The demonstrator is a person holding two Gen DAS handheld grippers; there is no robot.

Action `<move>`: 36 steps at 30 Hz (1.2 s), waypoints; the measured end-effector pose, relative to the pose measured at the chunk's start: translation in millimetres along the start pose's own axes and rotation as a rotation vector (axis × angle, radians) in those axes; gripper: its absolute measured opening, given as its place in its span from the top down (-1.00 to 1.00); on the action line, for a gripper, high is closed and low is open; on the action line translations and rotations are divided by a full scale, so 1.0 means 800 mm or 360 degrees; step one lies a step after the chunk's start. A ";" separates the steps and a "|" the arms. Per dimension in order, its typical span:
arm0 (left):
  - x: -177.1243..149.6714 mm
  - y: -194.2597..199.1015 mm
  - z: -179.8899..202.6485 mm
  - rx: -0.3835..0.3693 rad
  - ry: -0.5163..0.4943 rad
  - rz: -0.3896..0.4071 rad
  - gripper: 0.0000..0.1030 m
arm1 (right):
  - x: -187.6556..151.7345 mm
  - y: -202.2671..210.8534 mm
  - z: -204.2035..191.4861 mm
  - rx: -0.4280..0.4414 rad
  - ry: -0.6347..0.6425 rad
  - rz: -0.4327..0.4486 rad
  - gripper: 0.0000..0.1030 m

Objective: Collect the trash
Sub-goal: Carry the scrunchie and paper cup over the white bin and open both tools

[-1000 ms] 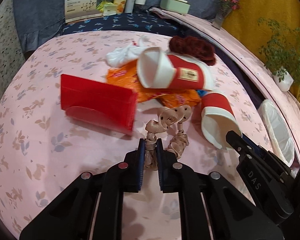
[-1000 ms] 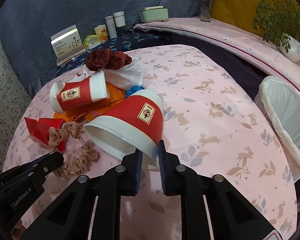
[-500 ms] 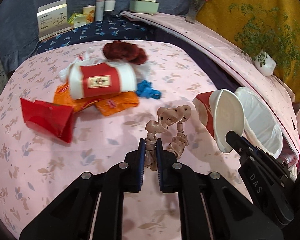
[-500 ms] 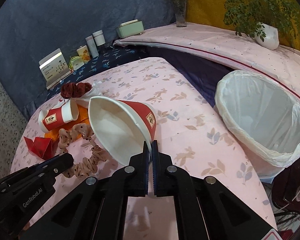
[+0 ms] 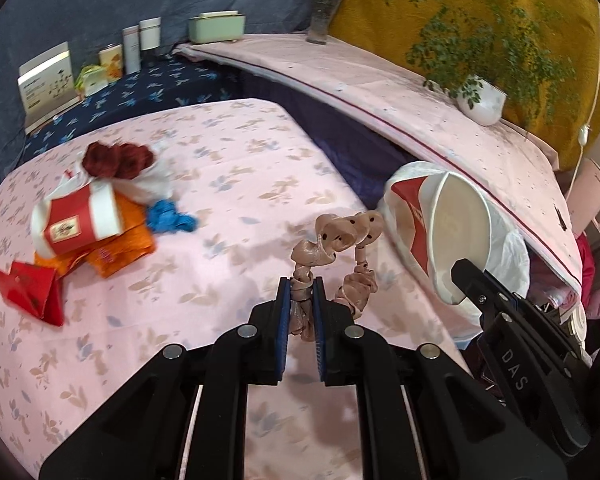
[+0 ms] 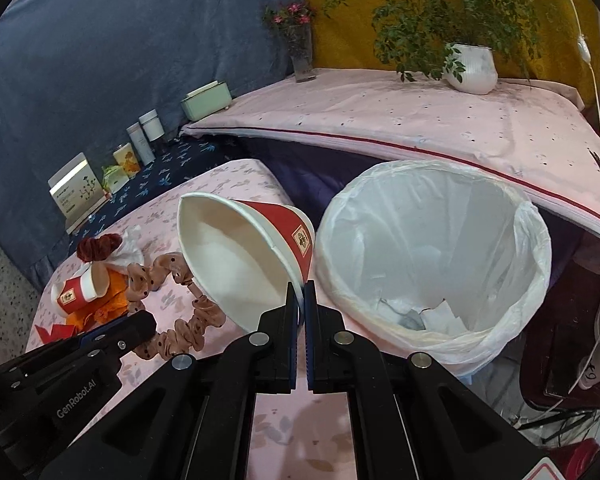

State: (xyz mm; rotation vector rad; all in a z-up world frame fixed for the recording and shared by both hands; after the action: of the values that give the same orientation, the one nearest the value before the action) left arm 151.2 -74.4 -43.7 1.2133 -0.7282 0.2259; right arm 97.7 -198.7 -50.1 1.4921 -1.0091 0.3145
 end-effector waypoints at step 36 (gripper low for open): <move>0.035 -0.080 0.158 -0.0178 -0.0205 -0.0080 0.16 | 0.018 -0.005 0.162 -0.0279 -0.0284 0.0049 0.24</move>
State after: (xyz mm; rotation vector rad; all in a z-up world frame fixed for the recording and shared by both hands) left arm 156.9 -218.3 -55.3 1.1458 -0.8103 0.0647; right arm 62.7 -323.1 -70.9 1.3637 -1.1719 0.1122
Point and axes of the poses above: each gripper's, at about its wrist camera, not at the fingertips, and y roughly against the way its jaws point, z to its right, x to its top, the point moved 5 cm from there along -y, roughly the way its jaws point, and after that the axes turned 2 degrees about -z, right-handed, at the moved point
